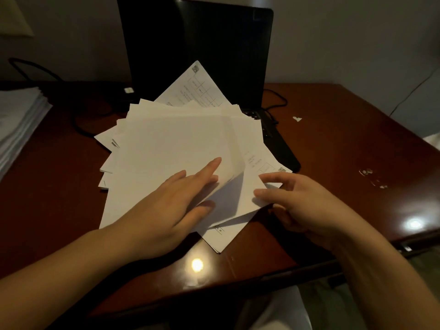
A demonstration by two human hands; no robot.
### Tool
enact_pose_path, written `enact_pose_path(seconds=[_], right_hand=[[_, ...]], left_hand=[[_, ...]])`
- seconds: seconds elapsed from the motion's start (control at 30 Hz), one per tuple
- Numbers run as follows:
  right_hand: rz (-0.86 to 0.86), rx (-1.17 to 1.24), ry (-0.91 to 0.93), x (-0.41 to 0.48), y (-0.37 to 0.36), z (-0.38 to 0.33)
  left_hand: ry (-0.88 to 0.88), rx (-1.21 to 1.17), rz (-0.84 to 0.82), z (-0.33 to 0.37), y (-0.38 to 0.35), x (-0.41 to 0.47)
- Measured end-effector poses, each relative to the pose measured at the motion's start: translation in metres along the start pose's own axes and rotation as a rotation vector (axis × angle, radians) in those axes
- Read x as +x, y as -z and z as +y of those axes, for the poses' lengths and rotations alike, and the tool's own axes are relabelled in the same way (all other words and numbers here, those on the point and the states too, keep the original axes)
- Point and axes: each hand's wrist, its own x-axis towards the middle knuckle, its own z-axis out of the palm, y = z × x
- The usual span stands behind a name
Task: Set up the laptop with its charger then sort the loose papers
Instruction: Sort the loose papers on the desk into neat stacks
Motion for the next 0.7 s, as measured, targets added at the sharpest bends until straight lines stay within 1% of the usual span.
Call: enact_pose_path(seconds=[0.1, 0.17, 0.23, 0.37, 0.47, 0.53, 0.63, 0.7], right_hand=[[-0.073, -0.106, 0.032, 0.003, -0.004, -0.001], [-0.071, -0.132, 0.061, 0.004, -0.007, -0.002], [-0.077, -0.069, 0.106, 0.005, -0.011, -0.002], [-0.119, 0.101, 0.241, 0.01, -0.025, -0.001], [-0.107, 0.165, 0.307, 0.012, -0.035, 0.0], [-0.09, 0.219, 0.324, 0.013, -0.037, 0.001], [-0.065, 0.265, 0.354, 0.014, -0.032, 0.004], [-0.087, 0.31, 0.349, 0.013, -0.027, 0.005]], left_hand=[[-0.006, -0.014, 0.03, 0.0, 0.0, 0.0], [-0.019, -0.034, 0.052, 0.0, 0.001, -0.001], [-0.039, -0.055, 0.072, 0.0, 0.002, -0.002], [-0.047, -0.192, 0.114, 0.002, 0.006, 0.0], [-0.043, -0.416, 0.133, 0.004, 0.01, 0.0], [-0.038, -0.484, 0.202, 0.004, 0.012, -0.002], [-0.046, -0.456, 0.347, 0.006, 0.017, -0.002], [-0.044, -0.522, 0.366, 0.007, 0.019, -0.003]])
